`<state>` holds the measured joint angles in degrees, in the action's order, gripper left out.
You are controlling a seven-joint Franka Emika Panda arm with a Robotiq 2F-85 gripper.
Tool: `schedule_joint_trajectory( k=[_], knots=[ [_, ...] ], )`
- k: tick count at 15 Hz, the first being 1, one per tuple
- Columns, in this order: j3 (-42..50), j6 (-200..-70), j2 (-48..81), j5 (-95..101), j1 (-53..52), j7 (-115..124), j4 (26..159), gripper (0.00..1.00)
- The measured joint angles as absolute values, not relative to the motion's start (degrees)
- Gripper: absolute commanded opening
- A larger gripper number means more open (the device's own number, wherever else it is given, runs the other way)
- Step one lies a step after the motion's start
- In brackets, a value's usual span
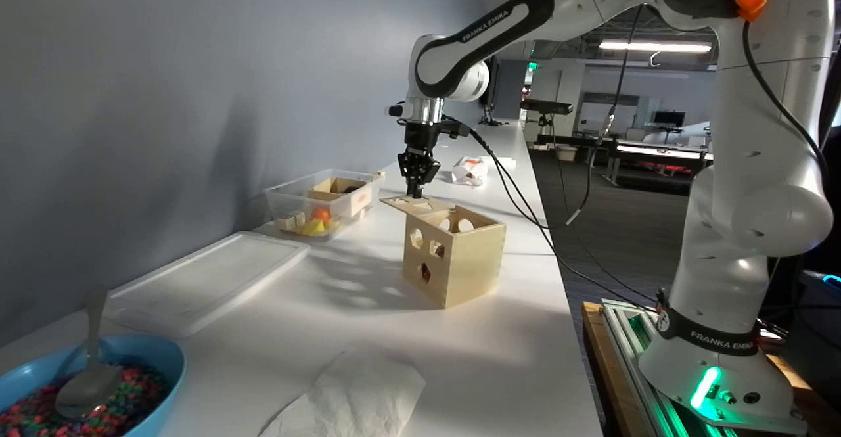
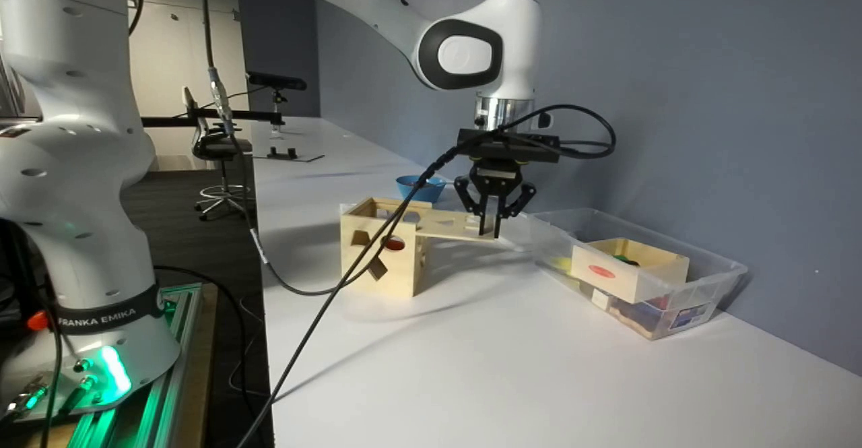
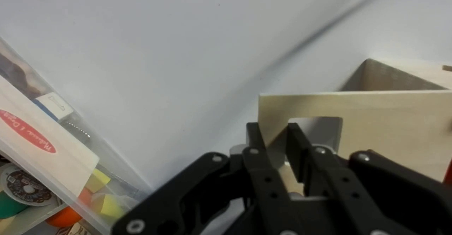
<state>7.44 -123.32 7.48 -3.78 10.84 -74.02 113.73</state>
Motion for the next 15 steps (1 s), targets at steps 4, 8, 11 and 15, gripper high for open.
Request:
schedule_joint_trajectory(
  k=[4, 8, 11, 15],
  knots=[
    [7.3, -123.2, 7.7, -3.3, 10.5, -72.7, 113.4, 0.06],
    [7.2, -123.1, 7.8, -2.1, 9.8, -70.6, 112.9, 0.06],
    [6.9, -123.0, 7.9, -1.4, 9.4, -69.5, 112.8, 0.06],
    [6.5, -122.4, 7.9, -1.1, 9.2, -69.1, 112.8, 0.06]
  ],
)
